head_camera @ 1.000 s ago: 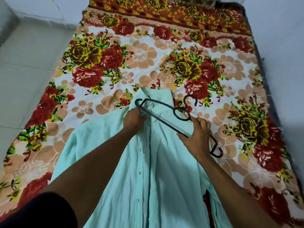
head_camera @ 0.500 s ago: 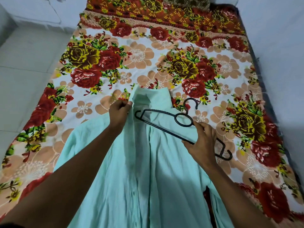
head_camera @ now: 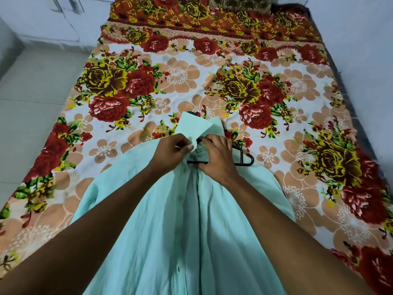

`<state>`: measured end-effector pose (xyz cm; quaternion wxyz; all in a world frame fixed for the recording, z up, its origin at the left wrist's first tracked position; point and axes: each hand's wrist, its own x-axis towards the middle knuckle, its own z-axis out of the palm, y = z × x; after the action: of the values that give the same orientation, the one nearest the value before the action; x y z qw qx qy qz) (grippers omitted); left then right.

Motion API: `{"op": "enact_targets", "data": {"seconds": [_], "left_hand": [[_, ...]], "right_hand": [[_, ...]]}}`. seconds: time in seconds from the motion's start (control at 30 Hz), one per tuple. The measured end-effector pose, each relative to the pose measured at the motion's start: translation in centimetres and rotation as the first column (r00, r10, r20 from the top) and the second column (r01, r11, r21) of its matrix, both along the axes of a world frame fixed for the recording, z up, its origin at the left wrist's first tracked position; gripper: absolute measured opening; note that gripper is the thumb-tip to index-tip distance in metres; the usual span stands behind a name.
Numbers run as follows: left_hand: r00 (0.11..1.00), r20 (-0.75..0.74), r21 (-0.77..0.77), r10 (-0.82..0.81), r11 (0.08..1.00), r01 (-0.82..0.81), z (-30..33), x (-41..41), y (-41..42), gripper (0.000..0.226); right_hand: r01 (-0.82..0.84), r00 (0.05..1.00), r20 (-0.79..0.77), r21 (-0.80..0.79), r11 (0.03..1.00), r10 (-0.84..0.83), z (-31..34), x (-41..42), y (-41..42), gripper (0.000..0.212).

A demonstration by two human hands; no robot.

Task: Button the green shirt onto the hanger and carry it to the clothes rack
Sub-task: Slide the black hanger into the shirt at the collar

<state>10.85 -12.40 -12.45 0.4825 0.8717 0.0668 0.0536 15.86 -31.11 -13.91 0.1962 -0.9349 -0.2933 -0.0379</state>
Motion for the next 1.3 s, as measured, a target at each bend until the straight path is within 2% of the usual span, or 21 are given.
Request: {"op": "enact_targets", "data": {"seconds": [0.03,0.07,0.13,0.17,0.23,0.33,0.47,0.63,0.83,0.9,0.97,1.03,1.13,1.3], "left_hand": [[0.997,0.059,0.085,-0.048,0.995,0.043,-0.5,-0.3,0.5,0.022],[0.989,0.097,0.219,-0.116,0.971,0.092,-1.1,-0.5,1.0,0.041],[0.967,0.075,0.479,-0.242,0.860,0.178,-2.3,-0.7,1.4,0.082],[0.965,0.041,0.551,-0.260,0.811,0.195,-2.7,-0.4,1.4,0.096],[0.969,-0.001,0.612,-0.247,0.766,0.196,-3.3,0.5,1.4,0.110],[0.976,0.023,0.638,-0.217,0.755,0.153,-3.7,1.3,1.6,0.116],[0.995,0.005,0.642,-0.098,0.763,0.072,-5.1,-0.1,2.3,0.114],[0.999,0.007,0.642,-0.034,0.766,0.022,-7.5,-1.7,2.3,0.094],[0.995,0.002,0.686,-0.103,0.723,0.073,-8.0,-1.6,2.7,0.065],[0.995,-0.005,0.683,-0.104,0.726,0.079,-8.3,-1.6,2.7,0.059],[0.994,-0.007,0.676,-0.109,0.732,0.085,-8.5,-1.7,2.8,0.054],[0.993,0.009,0.670,-0.118,0.738,0.082,-8.7,-1.7,2.9,0.050],[0.986,0.062,0.666,-0.155,0.742,0.075,-9.1,-1.7,2.9,0.039],[0.986,0.097,0.640,-0.138,0.767,0.045,-9.2,-1.8,2.9,0.029]], "right_hand": [[-0.009,1.000,0.006,0.012,1.000,0.009,-0.3,0.2,0.0,0.080],[-0.016,1.000,0.011,0.030,0.999,0.015,-0.8,0.5,-0.1,0.078],[-0.023,1.000,0.011,0.045,0.999,0.022,-1.2,0.8,-0.1,0.076],[-0.024,1.000,0.007,0.040,0.999,0.023,-1.3,0.9,-0.1,0.077],[-0.023,1.000,0.009,0.035,0.999,0.023,-1.4,1.2,0.0,0.079],[-0.016,0.999,0.038,0.032,0.999,0.015,-1.5,1.7,0.0,0.078],[0.049,0.998,0.041,0.023,0.999,-0.050,-2.1,3.0,-0.9,0.083],[0.065,0.998,0.014,0.012,0.998,-0.066,-3.4,3.6,-0.8,0.088],[0.086,0.995,-0.051,0.020,0.996,-0.085,-3.8,3.1,1.6,0.086],[0.174,0.985,-0.008,0.041,0.984,-0.174,-3.5,1.9,2.0,0.077],[0.302,0.952,0.010,0.099,0.948,-0.305,-3.2,-0.4,2.4,0.054],[0.350,0.936,-0.023,0.108,0.930,-0.350,-3.6,-2.7,3.2,0.034],[0.392,0.919,-0.075,0.039,0.919,-0.388,-4.6,-4.2,4.2,0.029],[0.482,0.874,-0.108,0.055,0.875,-0.474,-4.2,-3.6,4.9,0.011]]}}
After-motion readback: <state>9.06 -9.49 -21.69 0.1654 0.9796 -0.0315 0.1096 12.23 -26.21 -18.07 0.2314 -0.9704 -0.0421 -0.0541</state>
